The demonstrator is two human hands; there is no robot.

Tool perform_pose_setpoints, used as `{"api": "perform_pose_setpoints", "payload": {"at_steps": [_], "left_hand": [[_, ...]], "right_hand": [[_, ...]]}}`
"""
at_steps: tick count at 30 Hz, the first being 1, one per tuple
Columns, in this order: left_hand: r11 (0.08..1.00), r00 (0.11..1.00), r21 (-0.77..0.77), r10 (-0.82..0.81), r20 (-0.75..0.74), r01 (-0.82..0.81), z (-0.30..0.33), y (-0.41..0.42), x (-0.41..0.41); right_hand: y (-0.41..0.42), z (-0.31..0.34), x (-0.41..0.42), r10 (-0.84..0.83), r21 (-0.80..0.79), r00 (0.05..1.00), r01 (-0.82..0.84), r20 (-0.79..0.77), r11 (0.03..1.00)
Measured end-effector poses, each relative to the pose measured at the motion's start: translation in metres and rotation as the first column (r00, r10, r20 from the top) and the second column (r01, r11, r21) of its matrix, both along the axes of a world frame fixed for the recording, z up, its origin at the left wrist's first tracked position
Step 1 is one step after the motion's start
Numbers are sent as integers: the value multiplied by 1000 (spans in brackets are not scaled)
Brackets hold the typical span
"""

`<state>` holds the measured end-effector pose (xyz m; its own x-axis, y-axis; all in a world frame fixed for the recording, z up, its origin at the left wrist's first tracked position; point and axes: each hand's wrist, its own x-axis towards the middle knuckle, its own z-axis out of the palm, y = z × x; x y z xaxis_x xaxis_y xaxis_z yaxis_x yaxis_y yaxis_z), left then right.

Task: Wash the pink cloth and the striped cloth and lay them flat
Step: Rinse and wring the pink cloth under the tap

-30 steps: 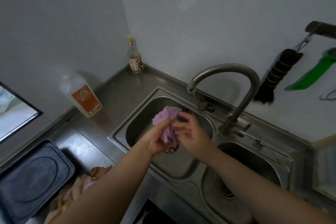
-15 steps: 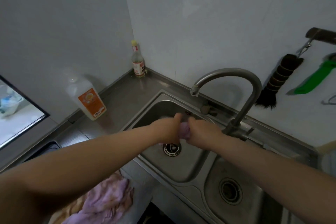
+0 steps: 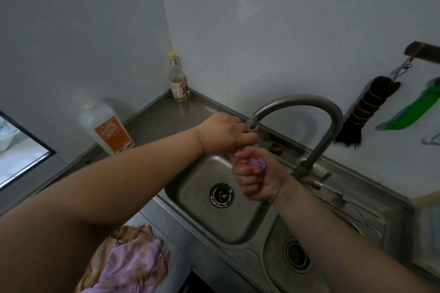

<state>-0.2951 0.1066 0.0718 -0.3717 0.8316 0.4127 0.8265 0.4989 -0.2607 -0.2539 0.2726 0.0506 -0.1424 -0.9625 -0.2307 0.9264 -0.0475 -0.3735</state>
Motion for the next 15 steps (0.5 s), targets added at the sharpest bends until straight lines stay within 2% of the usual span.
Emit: {"api": "perform_pose_setpoints", "payload": {"at_steps": [2, 4, 5, 6, 7, 8, 9, 10, 11, 12, 13, 14, 15], "left_hand": [[1000, 1000, -13, -18, -6, 18, -1, 0, -3], [997, 999, -65, 41, 30, -39, -6, -1, -2], [985, 984, -114, 144, 104, -132, -10, -1, 0], [947, 932, -183, 300, 204, -265, -11, 0, 6], [872, 820, -259, 483, 307, -416, -11, 4, 12], [773, 662, -336, 635, 398, -539, -12, 8, 17], [682, 482, -411, 724, 493, -605, -14, 10, 20], [627, 269, -470, 734, 624, -621, -16, 10, 21], [612, 35, -496, 650, 759, -616, -18, 9, 20], [615, -198, -494, 487, 851, -615, -20, 6, 20], [626, -399, -479, 278, 874, -615, -21, 3, 21], [653, -546, -454, 74, 835, -606, -20, 2, 25], [696, -635, -412, -82, 768, -588, -21, 0, 28]], "right_hand": [[-1, -5, 0, -1, -75, 996, 8, 94, 997], [0, -8, -2, -40, -8, 994, 41, 98, 999], [3, -9, -4, -83, 82, 993, 77, 79, 994], [5, -6, -5, -134, 188, 990, 124, 40, 974], [9, -4, -7, -195, 299, 980, 197, -38, 934], [11, -2, -8, -256, 403, 954, 299, -158, 865], [14, -3, -8, -296, 478, 899, 424, -322, 770], [16, -5, -6, -290, 499, 813, 549, -506, 670], [18, -10, -1, -233, 457, 669, 682, -706, 572], [21, -17, 6, -100, 338, 444, 792, -891, 508], [24, -29, 10, 103, 175, 142, 843, -984, 509], [27, -42, 13, 294, 12, -188, 825, -937, 565], [30, -55, 12, 417, -100, -455, 761, -787, 641]]}}
